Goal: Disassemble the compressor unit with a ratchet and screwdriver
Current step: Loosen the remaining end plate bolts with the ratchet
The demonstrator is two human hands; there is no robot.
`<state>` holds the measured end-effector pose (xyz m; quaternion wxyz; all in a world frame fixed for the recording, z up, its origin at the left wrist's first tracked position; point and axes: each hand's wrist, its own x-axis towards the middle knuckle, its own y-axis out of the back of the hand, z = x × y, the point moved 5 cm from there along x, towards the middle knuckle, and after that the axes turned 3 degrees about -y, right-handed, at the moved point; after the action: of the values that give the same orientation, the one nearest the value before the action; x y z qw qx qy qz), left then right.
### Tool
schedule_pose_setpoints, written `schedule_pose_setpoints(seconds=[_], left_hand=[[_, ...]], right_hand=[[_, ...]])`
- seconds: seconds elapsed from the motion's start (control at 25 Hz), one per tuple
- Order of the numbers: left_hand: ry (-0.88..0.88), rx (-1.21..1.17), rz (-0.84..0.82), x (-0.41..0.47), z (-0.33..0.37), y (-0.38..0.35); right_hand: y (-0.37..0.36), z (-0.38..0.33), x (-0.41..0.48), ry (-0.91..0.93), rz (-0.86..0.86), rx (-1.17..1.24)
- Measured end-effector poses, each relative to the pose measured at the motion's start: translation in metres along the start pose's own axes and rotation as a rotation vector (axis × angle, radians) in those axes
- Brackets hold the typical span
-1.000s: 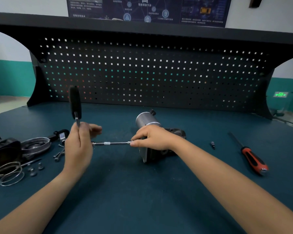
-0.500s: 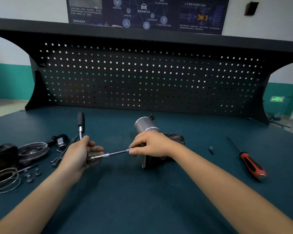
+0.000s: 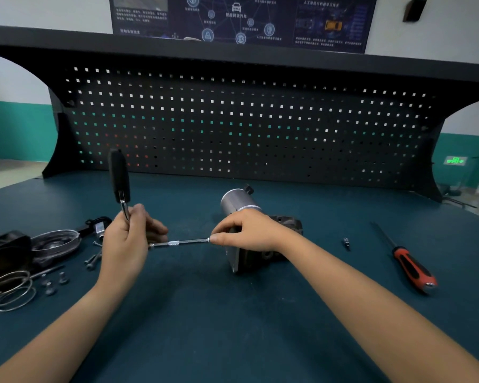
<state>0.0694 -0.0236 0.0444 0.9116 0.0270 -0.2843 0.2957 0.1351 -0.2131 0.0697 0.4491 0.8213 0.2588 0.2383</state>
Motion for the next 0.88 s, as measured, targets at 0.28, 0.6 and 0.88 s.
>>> schedule_pose_setpoints(seconds=[0.28,0.6,0.88], left_hand=[[0.329,-0.082,0.039,0.003,-0.024,0.003],[0.374,-0.086,0.050,0.007,-0.022,0.009],[0.369,-0.076,0.040,0.012,-0.016,0.012]], right_hand=[[0.010,0.003,-0.004,-0.085,0.217,0.393],[0.010,0.013,-0.022,-0.069,0.423,0.393],[-0.015,-0.006,-0.047,0.206,0.472,-0.469]])
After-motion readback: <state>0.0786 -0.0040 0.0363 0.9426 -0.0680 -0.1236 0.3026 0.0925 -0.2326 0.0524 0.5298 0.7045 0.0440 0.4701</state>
